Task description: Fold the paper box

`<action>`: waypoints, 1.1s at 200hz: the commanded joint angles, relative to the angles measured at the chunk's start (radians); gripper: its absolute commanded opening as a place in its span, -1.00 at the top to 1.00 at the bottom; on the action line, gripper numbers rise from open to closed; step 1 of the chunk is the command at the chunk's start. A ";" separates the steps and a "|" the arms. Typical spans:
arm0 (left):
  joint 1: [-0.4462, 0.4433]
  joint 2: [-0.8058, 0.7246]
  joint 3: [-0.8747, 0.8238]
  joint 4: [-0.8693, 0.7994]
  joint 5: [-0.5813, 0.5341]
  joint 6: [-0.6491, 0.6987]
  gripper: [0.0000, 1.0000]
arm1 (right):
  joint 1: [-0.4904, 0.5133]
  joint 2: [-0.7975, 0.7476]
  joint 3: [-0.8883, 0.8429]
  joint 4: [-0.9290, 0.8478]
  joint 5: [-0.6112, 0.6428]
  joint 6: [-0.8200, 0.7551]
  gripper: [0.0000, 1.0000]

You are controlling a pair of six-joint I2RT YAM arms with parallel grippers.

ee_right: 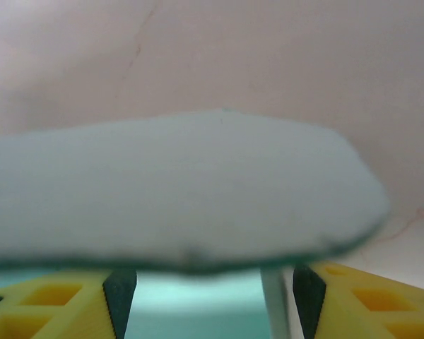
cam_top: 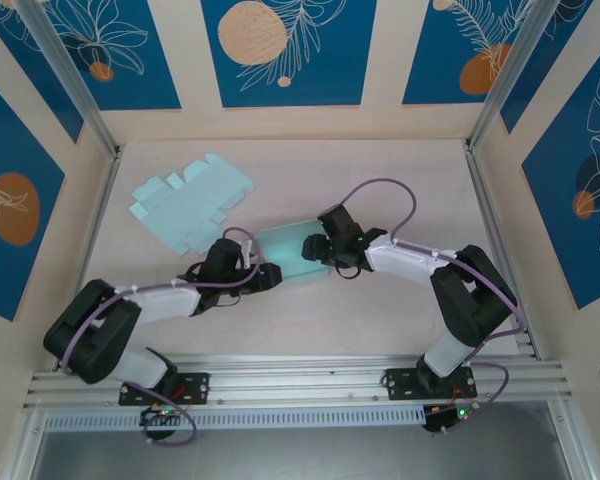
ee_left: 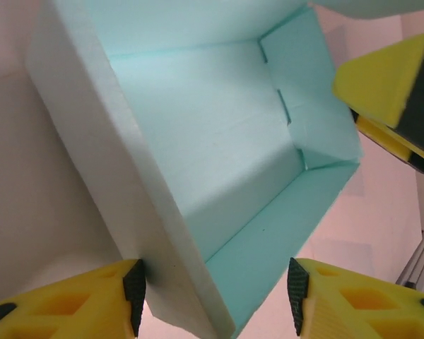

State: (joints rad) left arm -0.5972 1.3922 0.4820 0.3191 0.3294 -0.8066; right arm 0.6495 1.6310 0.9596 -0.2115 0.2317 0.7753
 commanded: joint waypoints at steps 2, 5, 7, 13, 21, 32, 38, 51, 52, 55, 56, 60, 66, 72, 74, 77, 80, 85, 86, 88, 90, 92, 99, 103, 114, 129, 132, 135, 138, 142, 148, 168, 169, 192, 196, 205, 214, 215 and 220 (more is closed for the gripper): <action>-0.004 -0.146 -0.026 -0.092 -0.137 0.017 -0.17 | 0.006 -0.029 0.021 -0.062 0.002 -0.055 -0.24; -0.005 -0.168 -0.028 -0.111 -0.158 0.026 -0.17 | 0.006 -0.035 0.020 -0.071 0.009 -0.056 -0.25; -0.005 -0.182 -0.028 -0.128 -0.170 0.032 -0.17 | 0.005 -0.040 0.017 -0.076 0.013 -0.056 -0.25; -0.005 -0.227 -0.029 -0.167 -0.212 0.052 -0.17 | 0.005 -0.054 0.013 -0.091 0.024 -0.057 -0.25; -0.003 -0.278 -0.029 -0.219 -0.261 0.082 -0.18 | 0.006 -0.073 0.004 -0.109 0.037 -0.061 -0.25; 0.007 -0.341 -0.030 -0.275 -0.309 0.124 -0.19 | 0.006 -0.102 -0.009 -0.129 0.049 -0.068 -0.25; 0.014 -0.366 -0.029 -0.302 -0.325 0.145 -0.20 | 0.006 -0.117 -0.016 -0.141 0.055 -0.073 -0.25; 0.035 -0.406 -0.027 -0.343 -0.334 0.194 -0.20 | 0.007 -0.149 -0.022 -0.174 0.071 -0.086 -0.25; 0.038 -0.407 -0.027 -0.345 -0.334 0.198 -0.21 | 0.007 -0.152 -0.022 -0.176 0.073 -0.087 -0.25; 0.044 -0.415 -0.026 -0.355 -0.333 0.212 -0.20 | 0.008 -0.160 -0.023 -0.183 0.078 -0.091 -0.25; 0.045 -0.417 -0.025 -0.358 -0.333 0.216 -0.21 | 0.008 -0.163 -0.024 -0.186 0.079 -0.093 -0.25; 0.052 -0.426 -0.023 -0.370 -0.333 0.234 -0.21 | 0.010 -0.174 -0.025 -0.195 0.086 -0.099 -0.25; 0.064 -0.438 -0.020 -0.386 -0.334 0.260 -0.21 | 0.012 -0.193 -0.027 -0.208 0.095 -0.114 -0.25; 0.076 -0.453 -0.017 -0.402 -0.335 0.289 -0.21 | 0.015 -0.211 -0.027 -0.223 0.108 -0.126 -0.25; 0.080 -0.456 -0.015 -0.407 -0.336 0.298 -0.21 | 0.016 -0.217 -0.027 -0.228 0.113 -0.129 -0.25; 0.086 -0.463 -0.013 -0.413 -0.337 0.312 -0.21 | 0.016 -0.226 -0.028 -0.233 0.119 -0.134 -0.25; 0.091 -0.470 -0.012 -0.419 -0.339 0.328 -0.21 | 0.016 -0.235 -0.028 -0.242 0.125 -0.139 -0.25; 0.099 -0.480 -0.010 -0.425 -0.340 0.356 -0.21 | 0.017 -0.249 -0.028 -0.252 0.134 -0.150 -0.25; 0.100 -0.480 -0.009 -0.426 -0.340 0.362 -0.21 | 0.018 -0.253 -0.028 -0.253 0.135 -0.153 -0.25; 0.104 -0.484 -0.008 -0.427 -0.341 0.374 -0.21 | 0.017 -0.258 -0.029 -0.256 0.137 -0.155 -0.25; 0.109 -0.486 -0.007 -0.428 -0.340 0.386 -0.21 | 0.017 -0.264 -0.030 -0.259 0.138 -0.163 -0.25; 0.112 -0.488 -0.007 -0.428 -0.339 0.399 -0.22 | 0.018 -0.268 -0.030 -0.262 0.139 -0.170 -0.25; 0.127 -0.492 -0.004 -0.425 -0.336 0.444 -0.22 | 0.016 -0.285 -0.032 -0.271 0.143 -0.190 -0.25; 0.136 -0.491 -0.001 -0.423 -0.333 0.467 -0.22 | 0.016 -0.292 -0.031 -0.276 0.146 -0.203 -0.25; 0.164 -0.477 0.008 -0.405 -0.304 0.532 -0.21 | 0.018 -0.309 -0.032 -0.286 0.149 -0.236 -0.25; 0.195 -0.432 0.021 -0.352 -0.264 0.592 -0.18 | 0.018 -0.322 -0.026 -0.294 0.150 -0.279 -0.25; 0.200 -0.419 0.026 -0.344 -0.255 0.602 -0.17 | 0.019 -0.325 -0.023 -0.295 0.150 -0.288 -0.25; 0.204 -0.409 0.032 -0.336 -0.245 0.612 -0.16 | 0.019 -0.326 -0.022 -0.295 0.149 -0.295 -0.25; 0.208 -0.395 0.037 -0.325 -0.233 0.623 -0.16 | 0.020 -0.328 -0.020 -0.296 0.147 -0.308 -0.26; 0.212 -0.379 0.042 -0.308 -0.218 0.642 -0.15 | 0.019 -0.329 -0.018 -0.294 0.147 -0.320 -0.25; 0.216 -0.352 0.050 -0.280 -0.187 0.670 -0.15 | 0.020 -0.330 -0.014 -0.291 0.146 -0.340 -0.25; 0.225 -0.272 0.092 -0.241 -0.116 0.739 -0.15 | 0.013 -0.333 -0.003 -0.271 0.123 -0.403 -0.25; 0.226 -0.269 0.094 -0.239 -0.113 0.741 -0.15 | 0.012 -0.333 -0.002 -0.270 0.120 -0.406 -0.25; 0.227 -0.195 0.144 -0.220 -0.083 0.788 -0.16 | -0.008 -0.327 0.018 -0.234 0.052 -0.473 -0.25; 0.228 -0.183 0.153 -0.225 -0.082 0.794 -0.16 | -0.013 -0.324 0.021 -0.228 0.041 -0.488 -0.25; 0.228 -0.159 0.177 -0.233 -0.081 0.803 -0.15 | -0.025 -0.315 0.031 -0.212 0.022 -0.505 -0.25; 0.228 -0.138 0.194 -0.232 -0.083 0.806 -0.14 | -0.041 -0.300 0.044 -0.203 0.003 -0.515 -0.25; 0.228 -0.136 0.196 -0.232 -0.083 0.806 -0.14 | -0.043 -0.299 0.044 -0.202 0.001 -0.515 -0.26; 0.228 -0.127 0.204 -0.233 -0.080 0.807 -0.14 | -0.052 -0.289 0.053 -0.199 -0.014 -0.520 -0.26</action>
State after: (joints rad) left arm -0.3824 1.2266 0.6231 0.0540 0.2016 -0.0666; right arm 0.6323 1.3205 0.9569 -0.4587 0.3031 0.3393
